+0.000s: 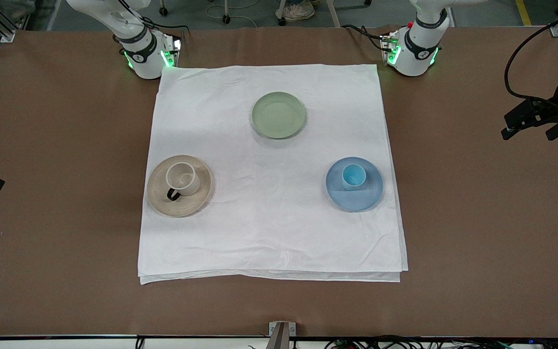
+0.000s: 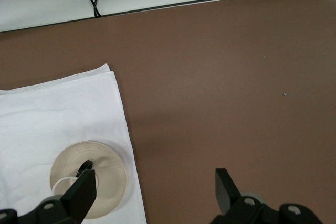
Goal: Place blue cup in blue plate and white mug in gray plate
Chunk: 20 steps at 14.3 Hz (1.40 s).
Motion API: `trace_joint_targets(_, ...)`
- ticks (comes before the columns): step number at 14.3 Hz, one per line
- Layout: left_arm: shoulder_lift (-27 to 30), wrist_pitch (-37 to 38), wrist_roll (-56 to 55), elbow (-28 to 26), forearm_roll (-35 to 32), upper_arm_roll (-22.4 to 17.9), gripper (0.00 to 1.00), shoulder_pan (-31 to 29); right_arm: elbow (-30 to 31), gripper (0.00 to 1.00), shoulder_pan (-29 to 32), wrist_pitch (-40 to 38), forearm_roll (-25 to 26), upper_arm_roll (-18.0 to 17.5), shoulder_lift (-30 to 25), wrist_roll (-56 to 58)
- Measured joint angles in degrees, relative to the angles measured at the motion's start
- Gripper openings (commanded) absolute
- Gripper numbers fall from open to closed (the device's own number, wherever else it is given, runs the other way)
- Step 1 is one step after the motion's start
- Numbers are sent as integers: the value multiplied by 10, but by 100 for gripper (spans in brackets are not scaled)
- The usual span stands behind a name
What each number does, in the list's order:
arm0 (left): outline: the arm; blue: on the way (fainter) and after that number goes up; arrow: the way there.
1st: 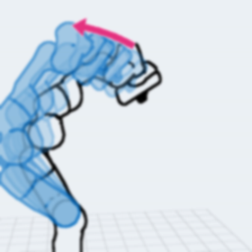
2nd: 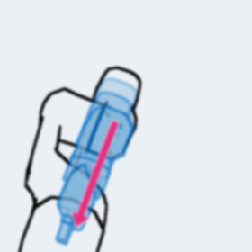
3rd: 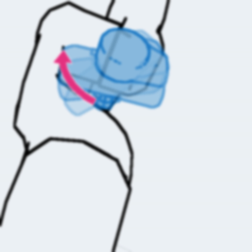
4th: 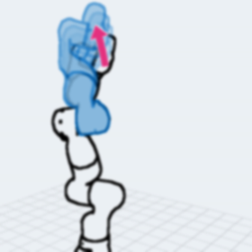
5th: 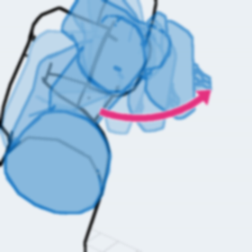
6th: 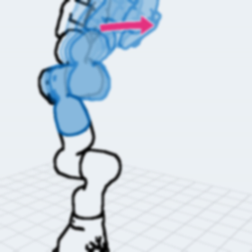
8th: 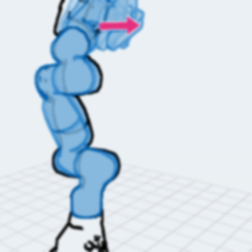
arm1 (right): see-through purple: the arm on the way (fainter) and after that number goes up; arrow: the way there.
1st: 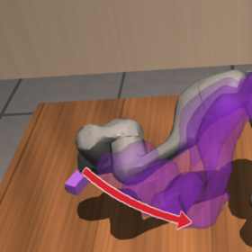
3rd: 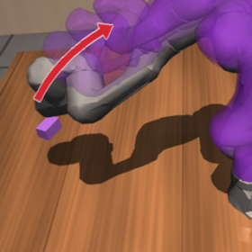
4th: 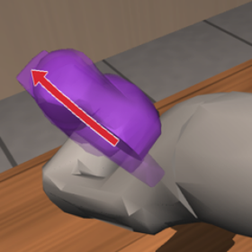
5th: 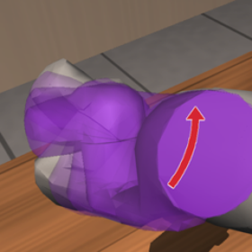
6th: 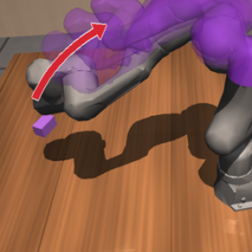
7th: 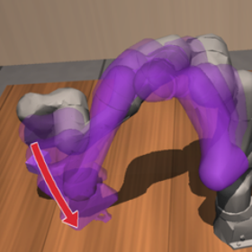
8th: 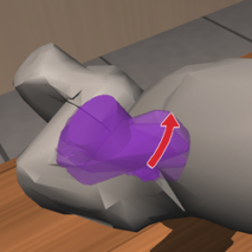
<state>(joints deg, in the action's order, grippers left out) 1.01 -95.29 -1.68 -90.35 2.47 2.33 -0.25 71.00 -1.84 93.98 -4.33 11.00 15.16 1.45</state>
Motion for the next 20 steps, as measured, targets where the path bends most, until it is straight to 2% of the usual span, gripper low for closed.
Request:
trace_joint_targets(2,0,0,0,0,0,0,100,0,7,100,38,6,24,-61,-13,3)
trace_joint_targets(4,0,0,0,0,0,0,100,0,30,100,55,9,43,-94,-32,3)
trace_joint_targets(8,0,0,0,0,0,0,100,0,72,100,56,7,47,-101,-60,3)
trace_joint_targets(14,0,0,-1,0,0,0,100,0,97,100,59,-8,49,-101,-65,3)
trace_joint_targets(20,0,0,-1,0,0,0,100,0,116,100,59,-7,73,-103,-72,3)
